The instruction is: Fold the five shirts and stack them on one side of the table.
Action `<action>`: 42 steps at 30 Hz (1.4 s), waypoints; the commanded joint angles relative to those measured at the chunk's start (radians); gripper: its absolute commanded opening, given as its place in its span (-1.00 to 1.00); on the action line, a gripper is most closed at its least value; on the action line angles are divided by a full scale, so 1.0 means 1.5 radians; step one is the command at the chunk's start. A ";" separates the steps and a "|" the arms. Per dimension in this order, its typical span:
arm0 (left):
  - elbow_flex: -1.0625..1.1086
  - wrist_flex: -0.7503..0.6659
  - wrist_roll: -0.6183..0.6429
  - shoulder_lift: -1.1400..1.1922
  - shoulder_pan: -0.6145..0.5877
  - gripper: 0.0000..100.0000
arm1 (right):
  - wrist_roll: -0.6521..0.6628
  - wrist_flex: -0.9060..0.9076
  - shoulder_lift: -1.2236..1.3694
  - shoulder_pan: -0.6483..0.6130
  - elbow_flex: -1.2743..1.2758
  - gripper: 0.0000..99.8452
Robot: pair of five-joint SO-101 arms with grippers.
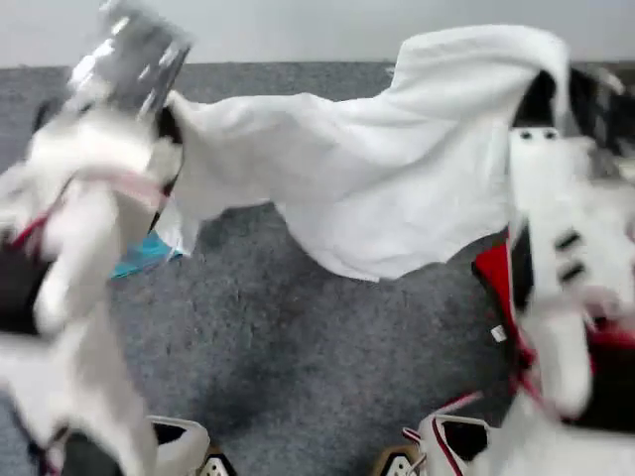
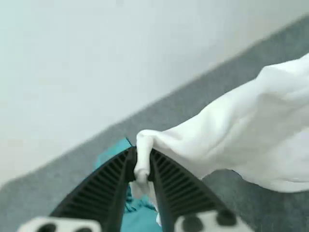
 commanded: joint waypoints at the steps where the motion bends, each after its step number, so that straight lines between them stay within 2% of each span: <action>1: 0.019 0.013 0.001 -0.138 -0.008 -0.97 | -0.007 0.080 -0.015 0.011 -0.151 -0.98; 5: 0.087 0.012 0.001 -0.238 -0.008 -0.97 | -0.007 0.147 -0.025 0.011 -0.269 -0.98; 10: 0.159 0.011 0.001 -0.301 -0.008 -0.97 | -0.004 0.162 -0.070 0.013 -0.346 -0.98; 13: 0.162 0.011 0.001 -0.301 -0.008 -0.97 | -0.004 0.176 -0.078 0.018 -0.345 -0.98; 19: 0.184 0.002 0.001 -0.301 -0.008 -0.97 | -0.008 0.213 -0.050 0.083 -0.332 -0.98; 23: 0.251 0.000 0.001 -0.301 -0.008 -0.97 | -0.008 0.232 -0.019 0.084 -0.256 -0.98; 26: 0.341 -0.043 0.001 -0.301 -0.008 -0.97 | -0.008 0.210 0.009 0.083 -0.172 -0.98; 30: 0.485 -0.136 0.000 -0.301 -0.024 -0.97 | -0.005 0.141 0.051 0.082 -0.054 -0.98; 34: 0.648 -0.299 0.000 -0.301 -0.074 -0.97 | -0.004 0.041 0.096 0.082 0.059 -0.98; 38: 0.831 -0.508 0.001 -0.300 -0.100 -0.97 | -0.003 -0.067 0.157 0.066 0.170 -0.98; 42: 1.026 -0.780 0.001 -0.286 -0.102 -0.97 | -0.003 -0.150 0.224 0.021 0.243 -0.98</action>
